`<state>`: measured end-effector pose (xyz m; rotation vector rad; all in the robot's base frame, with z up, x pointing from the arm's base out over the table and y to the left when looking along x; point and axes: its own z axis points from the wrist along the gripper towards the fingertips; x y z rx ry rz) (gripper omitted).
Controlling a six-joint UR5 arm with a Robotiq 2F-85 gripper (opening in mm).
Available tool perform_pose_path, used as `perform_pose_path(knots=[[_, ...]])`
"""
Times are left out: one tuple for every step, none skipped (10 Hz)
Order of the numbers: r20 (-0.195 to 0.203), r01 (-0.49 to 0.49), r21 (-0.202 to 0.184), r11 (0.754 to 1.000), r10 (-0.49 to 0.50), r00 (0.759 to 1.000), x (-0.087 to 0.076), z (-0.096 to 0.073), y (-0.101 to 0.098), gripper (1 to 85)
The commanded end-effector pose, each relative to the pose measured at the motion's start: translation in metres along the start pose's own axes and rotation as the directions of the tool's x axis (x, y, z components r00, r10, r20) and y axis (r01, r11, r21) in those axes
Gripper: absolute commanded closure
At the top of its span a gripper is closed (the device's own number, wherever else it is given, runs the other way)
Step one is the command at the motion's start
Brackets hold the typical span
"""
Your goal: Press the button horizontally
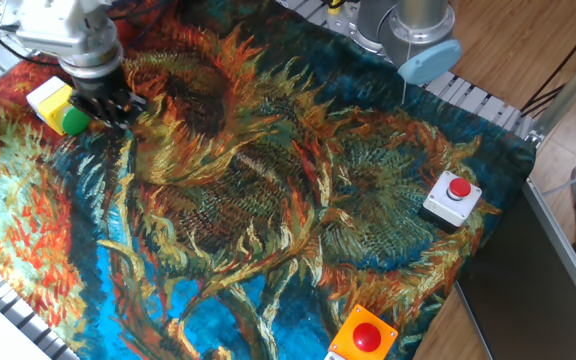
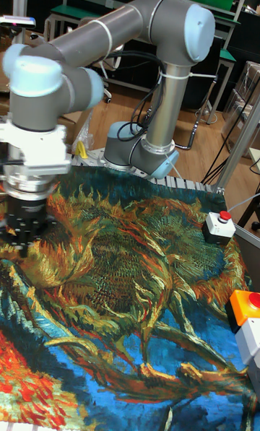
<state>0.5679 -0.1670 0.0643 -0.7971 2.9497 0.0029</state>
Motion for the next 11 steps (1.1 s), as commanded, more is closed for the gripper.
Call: perform_pose_path(knots=[[0.025,-0.097,-0.049,0.994,0.098,0.995,-0.045,-0.006,0.075,84.3],[0.014,-0.105,-0.037,0.994,0.106,0.994,-0.050,-0.011,0.075,84.3],[-0.004,-0.077,-0.016,0.997,0.077,0.997,-0.044,-0.011,0.070,84.3],[-0.022,-0.026,0.014,1.000,0.026,0.999,-0.039,-0.011,0.062,84.3],[-0.004,-0.002,0.003,1.000,0.002,1.000,-0.039,-0.008,0.060,84.3],[0.014,-0.006,0.001,1.000,0.006,1.000,-0.041,-0.005,0.062,84.3],[0.028,-0.060,-0.017,0.998,0.061,0.998,-0.059,-0.007,0.089,84.3],[0.034,-0.093,-0.028,0.995,0.094,0.995,-0.072,-0.008,0.108,84.3],[0.038,-0.105,-0.045,0.993,0.107,0.994,-0.078,-0.010,0.117,84.3],[0.027,-0.098,-0.038,0.994,0.099,0.995,-0.076,-0.011,0.118,84.3],[0.022,-0.090,-0.037,0.995,0.091,0.996,-0.075,-0.011,0.117,84.3]])
